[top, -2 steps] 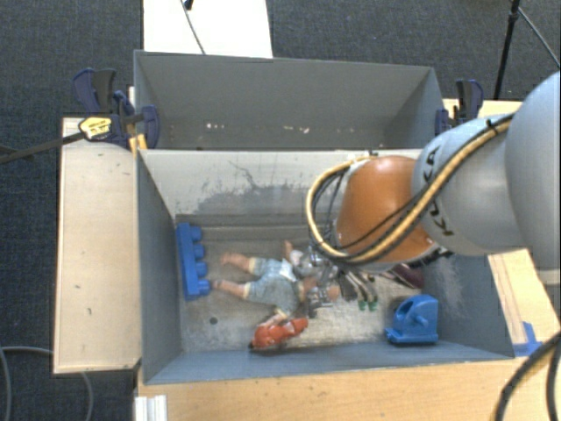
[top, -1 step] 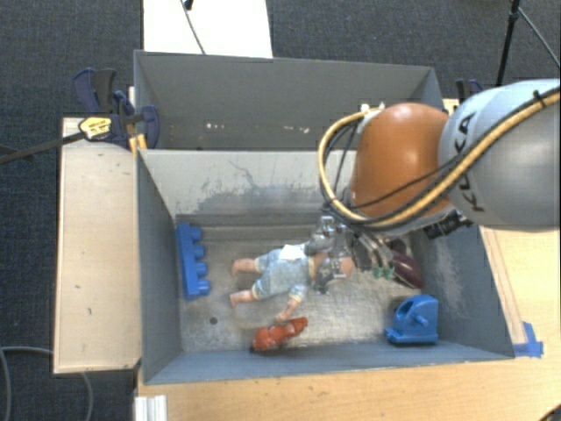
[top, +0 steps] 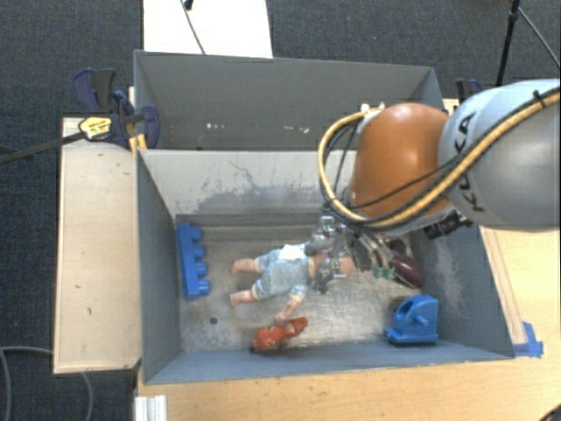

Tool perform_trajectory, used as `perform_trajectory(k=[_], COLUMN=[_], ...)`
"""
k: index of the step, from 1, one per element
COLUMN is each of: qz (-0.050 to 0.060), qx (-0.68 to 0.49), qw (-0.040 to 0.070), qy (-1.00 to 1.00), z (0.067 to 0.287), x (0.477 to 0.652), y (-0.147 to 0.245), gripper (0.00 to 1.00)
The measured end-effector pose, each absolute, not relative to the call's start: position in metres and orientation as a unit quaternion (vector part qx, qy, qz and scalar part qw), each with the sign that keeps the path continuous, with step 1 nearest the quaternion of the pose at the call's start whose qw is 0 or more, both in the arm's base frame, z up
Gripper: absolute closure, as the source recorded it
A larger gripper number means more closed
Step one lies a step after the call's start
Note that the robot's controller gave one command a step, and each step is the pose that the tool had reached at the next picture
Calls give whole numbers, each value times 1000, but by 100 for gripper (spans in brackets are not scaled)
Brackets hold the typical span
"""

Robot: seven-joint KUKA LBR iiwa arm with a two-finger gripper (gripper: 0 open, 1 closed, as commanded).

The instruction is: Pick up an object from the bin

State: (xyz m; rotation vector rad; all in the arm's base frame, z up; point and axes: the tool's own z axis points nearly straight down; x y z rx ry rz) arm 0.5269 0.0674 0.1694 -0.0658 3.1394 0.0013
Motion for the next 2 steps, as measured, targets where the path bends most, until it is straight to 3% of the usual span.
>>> perform_trajectory(k=[1,2], qz=[0,0], qx=[-23,-29], qw=[1,0], qy=[1000,1000], z=[169,220], x=[528,522], y=[70,76], gripper=[100,100])
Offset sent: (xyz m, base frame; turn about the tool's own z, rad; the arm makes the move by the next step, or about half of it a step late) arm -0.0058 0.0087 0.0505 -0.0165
